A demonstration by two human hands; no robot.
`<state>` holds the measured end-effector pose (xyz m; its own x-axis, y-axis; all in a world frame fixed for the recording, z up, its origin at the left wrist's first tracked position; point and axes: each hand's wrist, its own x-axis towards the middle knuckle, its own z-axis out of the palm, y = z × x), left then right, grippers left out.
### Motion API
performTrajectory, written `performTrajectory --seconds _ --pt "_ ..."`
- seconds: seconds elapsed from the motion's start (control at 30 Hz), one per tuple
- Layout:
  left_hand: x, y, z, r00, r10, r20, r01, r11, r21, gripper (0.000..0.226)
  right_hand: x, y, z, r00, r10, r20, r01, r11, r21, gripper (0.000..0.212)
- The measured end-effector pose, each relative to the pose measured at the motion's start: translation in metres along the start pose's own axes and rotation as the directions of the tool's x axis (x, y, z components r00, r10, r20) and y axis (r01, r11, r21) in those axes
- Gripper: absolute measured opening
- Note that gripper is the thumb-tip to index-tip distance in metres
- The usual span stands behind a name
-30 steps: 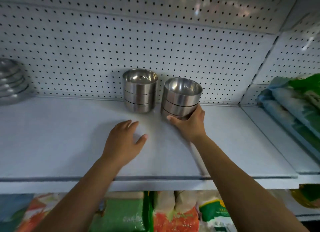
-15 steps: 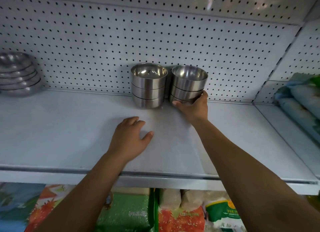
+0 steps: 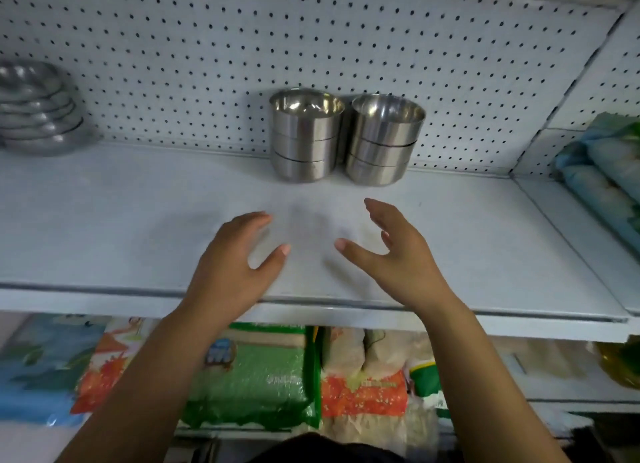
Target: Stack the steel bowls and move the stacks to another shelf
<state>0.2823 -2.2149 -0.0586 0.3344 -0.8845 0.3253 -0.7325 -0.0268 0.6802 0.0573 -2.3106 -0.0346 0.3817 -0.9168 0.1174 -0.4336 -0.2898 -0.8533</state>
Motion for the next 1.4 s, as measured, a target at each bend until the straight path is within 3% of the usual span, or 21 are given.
performTrajectory --seconds 0.17,0.37,0.43,0.57,0.77,0.97,1.17,1.4 --pt "-0.065 -0.024 -0.043 0.991 -0.073 -0.114 0.077 0.997 0.029 0.055 -0.026 -0.033 0.048 0.98 -0.14 0.142 0.144 0.989 -0.02 0.082" --pt "-0.183 -0.061 -0.111 0.889 -0.334 -0.312 0.382 0.918 0.108 0.058 -0.068 -0.078 0.142 0.856 -0.257 0.448 0.253 0.965 0.07 0.062" --pt "-0.234 -0.063 -0.133 0.829 -0.42 -0.369 0.491 0.863 0.119 0.054 -0.091 -0.09 0.175 0.77 -0.274 0.576 0.279 0.957 0.082 0.058" --pt "-0.341 -0.056 -0.172 0.633 -0.625 -0.457 0.721 0.69 0.055 0.057 -0.151 -0.121 0.236 0.578 -0.273 0.769 0.29 0.95 0.12 0.059" --pt "-0.483 -0.032 -0.218 0.357 -0.734 -0.578 0.887 0.46 -0.037 0.062 -0.256 -0.171 0.321 0.256 -0.309 0.916 0.364 0.909 0.204 0.063" --pt "-0.579 0.002 -0.258 0.136 -0.676 -0.725 0.944 0.311 -0.113 0.069 -0.359 -0.222 0.374 -0.018 -0.34 0.94 0.424 0.849 0.315 0.063" --pt "-0.642 0.032 -0.276 -0.122 -0.573 -0.811 0.941 0.192 -0.277 0.057 -0.443 -0.271 0.416 -0.295 -0.382 0.876 0.497 0.721 0.483 0.059" --pt "-0.704 0.065 -0.304 -0.391 -0.403 -0.827 0.901 0.014 -0.433 0.06 -0.56 -0.328 0.475 -0.598 -0.4 0.694 0.396 0.606 0.69 0.058"
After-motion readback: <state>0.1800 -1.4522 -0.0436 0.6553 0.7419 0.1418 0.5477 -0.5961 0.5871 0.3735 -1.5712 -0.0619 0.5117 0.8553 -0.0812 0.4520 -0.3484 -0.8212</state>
